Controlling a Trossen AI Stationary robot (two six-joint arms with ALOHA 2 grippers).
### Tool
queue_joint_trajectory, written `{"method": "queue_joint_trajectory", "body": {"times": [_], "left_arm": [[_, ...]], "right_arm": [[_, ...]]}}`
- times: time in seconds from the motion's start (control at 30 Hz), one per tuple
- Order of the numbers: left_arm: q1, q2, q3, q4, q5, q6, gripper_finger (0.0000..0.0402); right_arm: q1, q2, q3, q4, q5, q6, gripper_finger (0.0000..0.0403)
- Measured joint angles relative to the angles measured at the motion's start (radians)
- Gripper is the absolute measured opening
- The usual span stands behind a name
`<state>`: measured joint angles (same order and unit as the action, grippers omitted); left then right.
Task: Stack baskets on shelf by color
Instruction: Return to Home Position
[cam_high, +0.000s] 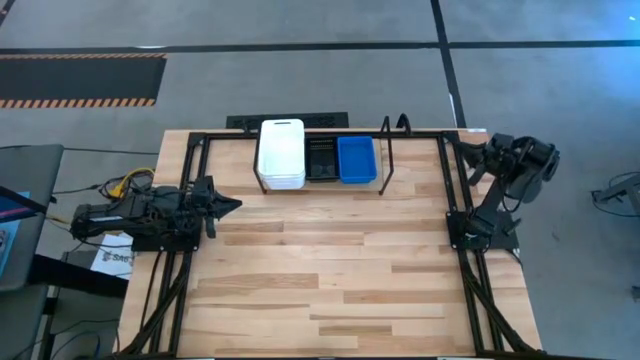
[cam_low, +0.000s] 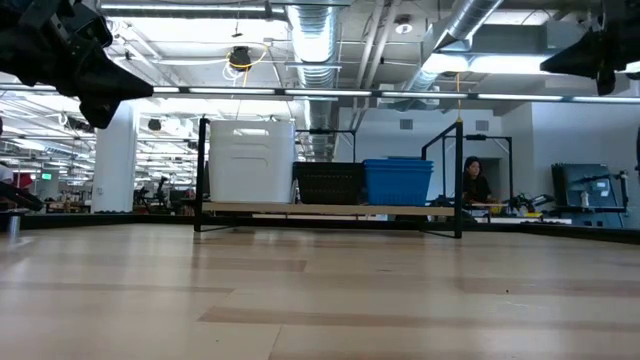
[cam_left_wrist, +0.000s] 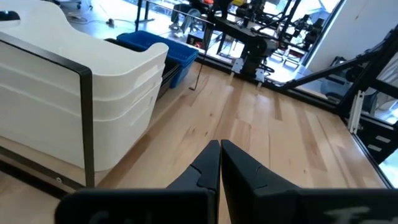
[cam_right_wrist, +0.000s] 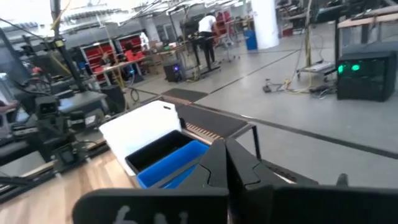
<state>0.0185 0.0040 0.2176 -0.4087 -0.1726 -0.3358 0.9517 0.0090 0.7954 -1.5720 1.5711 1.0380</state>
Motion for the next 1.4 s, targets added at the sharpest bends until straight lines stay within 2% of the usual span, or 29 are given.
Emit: {"method": "queue_joint_trajectory", "body": {"times": [0.5,0.9,1.23,1.4], "left_arm": [[0.0,0.0,0.0,-0.006,0.0,0.026,0.0],[0.0,0.0,0.0,-0.005,0.0,0.026,0.0],[0.0,0.0,0.0,-0.039,0.003,0.038,0.0],[0.0,0.0,0.0,-0.023,0.042,0.15,0.0]], "right_arm": [[0.012,0.0,0.013,0.002,0.0,-0.048,0.0002],[0.122,0.001,-0.009,0.008,0.0,-0.026,0.0002],[0.083,0.001,-0.009,0.021,0.0,-0.018,0.0002],[0.074,0.001,-0.009,0.033,0.0,-0.018,0.0002]]}}
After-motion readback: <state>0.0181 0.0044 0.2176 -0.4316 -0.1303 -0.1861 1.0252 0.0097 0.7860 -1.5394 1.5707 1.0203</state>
